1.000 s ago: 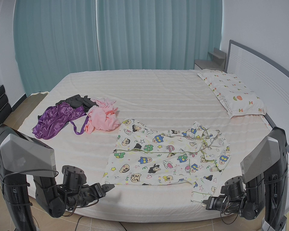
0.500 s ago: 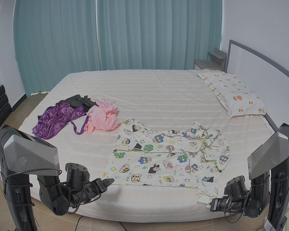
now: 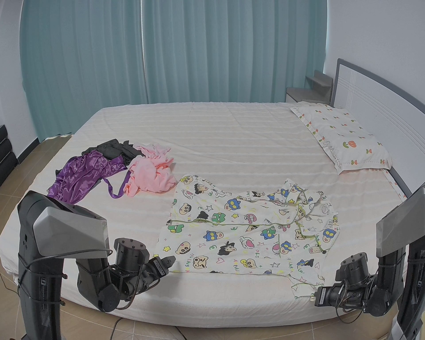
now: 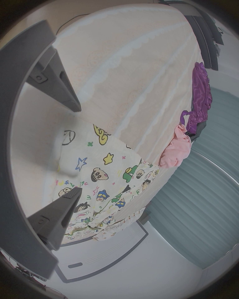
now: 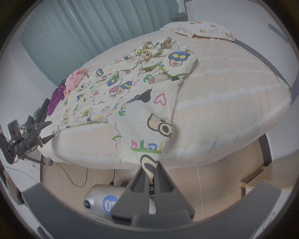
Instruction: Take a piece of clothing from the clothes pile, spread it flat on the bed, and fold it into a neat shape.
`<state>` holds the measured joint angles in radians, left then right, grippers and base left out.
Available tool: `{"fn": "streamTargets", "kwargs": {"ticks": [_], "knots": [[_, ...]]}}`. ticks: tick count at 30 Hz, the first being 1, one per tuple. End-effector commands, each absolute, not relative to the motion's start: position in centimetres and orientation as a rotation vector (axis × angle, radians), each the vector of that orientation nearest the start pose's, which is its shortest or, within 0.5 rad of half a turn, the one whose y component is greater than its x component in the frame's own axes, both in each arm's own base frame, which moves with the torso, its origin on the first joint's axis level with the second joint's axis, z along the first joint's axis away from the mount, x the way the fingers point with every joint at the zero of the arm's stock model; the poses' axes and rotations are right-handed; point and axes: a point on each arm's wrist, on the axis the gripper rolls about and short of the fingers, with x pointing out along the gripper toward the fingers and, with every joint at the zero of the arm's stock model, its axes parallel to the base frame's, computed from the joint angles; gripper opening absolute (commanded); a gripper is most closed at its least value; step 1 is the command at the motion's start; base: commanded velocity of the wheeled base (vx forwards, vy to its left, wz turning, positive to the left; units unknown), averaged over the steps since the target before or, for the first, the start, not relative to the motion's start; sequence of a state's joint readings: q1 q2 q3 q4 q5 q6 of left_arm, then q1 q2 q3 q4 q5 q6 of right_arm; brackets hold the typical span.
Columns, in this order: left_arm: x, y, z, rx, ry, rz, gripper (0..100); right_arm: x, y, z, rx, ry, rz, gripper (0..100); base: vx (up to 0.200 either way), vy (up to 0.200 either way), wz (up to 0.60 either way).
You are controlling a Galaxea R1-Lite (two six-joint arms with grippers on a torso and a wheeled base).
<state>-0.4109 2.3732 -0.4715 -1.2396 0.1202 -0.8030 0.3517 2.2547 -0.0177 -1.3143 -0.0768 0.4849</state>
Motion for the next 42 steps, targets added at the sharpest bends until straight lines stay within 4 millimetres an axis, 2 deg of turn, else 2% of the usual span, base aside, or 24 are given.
{"fn": "streamTargets", "kwargs": {"ticks": [1, 11, 16, 27, 33, 38, 42], "knots": [[29.4, -12.6, -5.2, -0.588, 0.708, -0.011, 0, 18.7, 6.7, -3.2, 0.247, 0.951, 0.028, 0, 0.0, 0.0, 0.0], [29.0, -12.7, -5.4, -0.539, 0.729, -0.023, 0, 18.3, 6.5, -3.0, 0.218, 0.979, 0.026, 0, 0.0, 0.0, 0.0], [27.8, -12.2, -3.6, -0.533, 0.726, -0.042, 0, 17.9, 6.4, -2.3, 0.207, 0.986, 0.031, 0, 0.0, 0.0, 0.0], [25.7, -11.3, -3.6, -0.454, 0.784, -0.045, 0, 17.1, 5.2, -1.5, 0.132, 1.042, 0.034, 0, 0.0, 0.0, 0.0], [24.6, -10.9, -2.8, -0.431, 0.854, -0.065, 0, 16.4, 4.7, -1.1, 0.097, 1.089, 0.063, 0, 0.0, 0.0, 0.0], [24.0, -10.7, -2.0, -0.422, 0.918, -0.073, 0, 16.1, 4.6, -1.2, 0.068, 1.127, 0.068, 0, 0.0, 0.0, 0.0], [23.6, -10.5, -2.2, -0.395, 0.962, -0.062, 0, 15.7, 4.5, -1.4, 0.039, 1.167, 0.073, 0, 0.0, 0.0, 0.0]]}}
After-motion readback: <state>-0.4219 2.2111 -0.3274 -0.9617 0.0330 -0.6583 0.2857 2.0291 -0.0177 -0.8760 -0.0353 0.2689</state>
